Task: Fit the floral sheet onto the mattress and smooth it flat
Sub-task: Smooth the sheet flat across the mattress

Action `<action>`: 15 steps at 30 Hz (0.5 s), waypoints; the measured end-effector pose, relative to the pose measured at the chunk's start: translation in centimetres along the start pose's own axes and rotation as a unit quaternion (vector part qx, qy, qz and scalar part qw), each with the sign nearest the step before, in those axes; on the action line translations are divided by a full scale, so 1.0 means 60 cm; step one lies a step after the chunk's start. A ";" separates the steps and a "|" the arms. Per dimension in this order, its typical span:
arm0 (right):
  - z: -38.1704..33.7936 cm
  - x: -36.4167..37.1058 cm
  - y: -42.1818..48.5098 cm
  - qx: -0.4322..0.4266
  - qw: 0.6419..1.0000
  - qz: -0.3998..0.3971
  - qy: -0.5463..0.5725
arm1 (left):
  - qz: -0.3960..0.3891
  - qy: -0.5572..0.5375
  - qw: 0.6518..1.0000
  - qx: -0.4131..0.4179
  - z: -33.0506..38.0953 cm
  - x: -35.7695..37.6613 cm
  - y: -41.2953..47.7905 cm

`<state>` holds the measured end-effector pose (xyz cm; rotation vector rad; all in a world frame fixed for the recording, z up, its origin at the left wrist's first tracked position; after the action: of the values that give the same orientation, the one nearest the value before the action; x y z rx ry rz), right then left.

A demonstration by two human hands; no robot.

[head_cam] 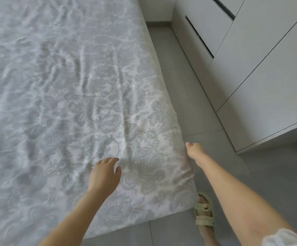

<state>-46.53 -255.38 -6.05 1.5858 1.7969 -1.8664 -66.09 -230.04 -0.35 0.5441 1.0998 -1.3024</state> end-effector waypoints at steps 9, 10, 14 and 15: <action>0.020 -0.003 0.074 -0.159 0.985 0.019 -0.067 | 0.053 -0.003 0.998 -0.016 0.167 0.059 0.157; 0.034 -0.002 0.077 -0.170 0.983 0.002 -0.062 | 0.048 0.004 0.999 -0.022 0.184 0.066 0.176; 0.038 0.007 0.089 -0.165 0.977 -0.090 -0.096 | -0.039 0.027 0.998 -0.047 0.233 0.085 0.248; 0.029 0.006 0.094 -0.171 0.970 -0.107 -0.137 | -0.059 0.034 0.996 -0.055 0.242 0.086 0.265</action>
<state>-43.85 -258.23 -10.50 1.0019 2.0810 -1.6352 -46.94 -240.87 -2.55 0.4503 1.2680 -1.3240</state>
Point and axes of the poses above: each hand's wrist, its own y-axis towards the middle knuckle, its own x-axis out of the palm, z = x × y, the point moved 3 cm from there along y, towards the middle knuckle, and after that the axes turned 12 degrees about x, right-handed, at the moved point
